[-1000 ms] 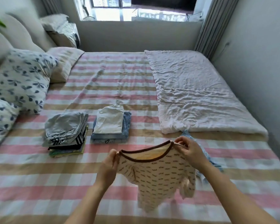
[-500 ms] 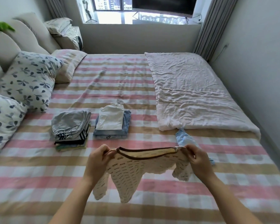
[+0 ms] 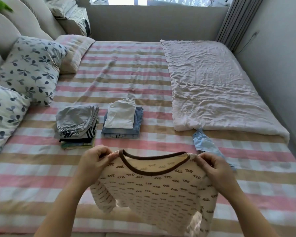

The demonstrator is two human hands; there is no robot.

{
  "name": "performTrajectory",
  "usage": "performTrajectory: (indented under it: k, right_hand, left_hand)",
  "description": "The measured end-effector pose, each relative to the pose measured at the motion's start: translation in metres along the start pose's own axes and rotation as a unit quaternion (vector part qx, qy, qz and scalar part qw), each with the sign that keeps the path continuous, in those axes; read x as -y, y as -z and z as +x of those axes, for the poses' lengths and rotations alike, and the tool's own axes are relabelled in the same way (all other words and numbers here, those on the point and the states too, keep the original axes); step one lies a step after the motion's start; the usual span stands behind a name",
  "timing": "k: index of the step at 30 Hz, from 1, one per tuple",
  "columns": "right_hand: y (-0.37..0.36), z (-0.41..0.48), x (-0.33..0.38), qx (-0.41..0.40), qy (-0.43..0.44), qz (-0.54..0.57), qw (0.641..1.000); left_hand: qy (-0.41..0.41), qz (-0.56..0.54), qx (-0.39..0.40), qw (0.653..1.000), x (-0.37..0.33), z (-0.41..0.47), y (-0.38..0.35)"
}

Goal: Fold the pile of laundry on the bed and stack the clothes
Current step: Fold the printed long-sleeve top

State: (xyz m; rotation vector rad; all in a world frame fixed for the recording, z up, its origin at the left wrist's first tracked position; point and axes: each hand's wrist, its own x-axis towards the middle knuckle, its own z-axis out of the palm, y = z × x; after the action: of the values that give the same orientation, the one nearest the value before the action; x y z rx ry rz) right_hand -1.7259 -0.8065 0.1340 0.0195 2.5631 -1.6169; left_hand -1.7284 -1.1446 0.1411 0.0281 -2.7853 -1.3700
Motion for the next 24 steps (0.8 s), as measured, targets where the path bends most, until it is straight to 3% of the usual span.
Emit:
performTrajectory:
  k: [6, 11, 18, 24]
  right_hand:
    - [-0.059, 0.040, -0.106, -0.002, -0.067, -0.067, 0.995]
    - [-0.098, 0.081, -0.185, -0.034, -0.066, -0.130, 0.989]
    - [-0.138, 0.171, -0.247, -0.066, -0.002, -0.199, 0.978]
    - [-0.174, 0.238, -0.302, -0.072, -0.076, -0.247, 0.963]
  left_hand:
    - [0.037, 0.010, 0.008, 0.999, 0.100, 0.020, -0.082]
    - [0.012, 0.038, -0.001, 0.999, 0.174, 0.042, -0.141]
    - [-0.046, 0.123, -0.023, 0.991, 0.245, 0.129, -0.186]
    - [-0.002, 0.179, -0.015, 0.984, 0.298, 0.189, -0.223]
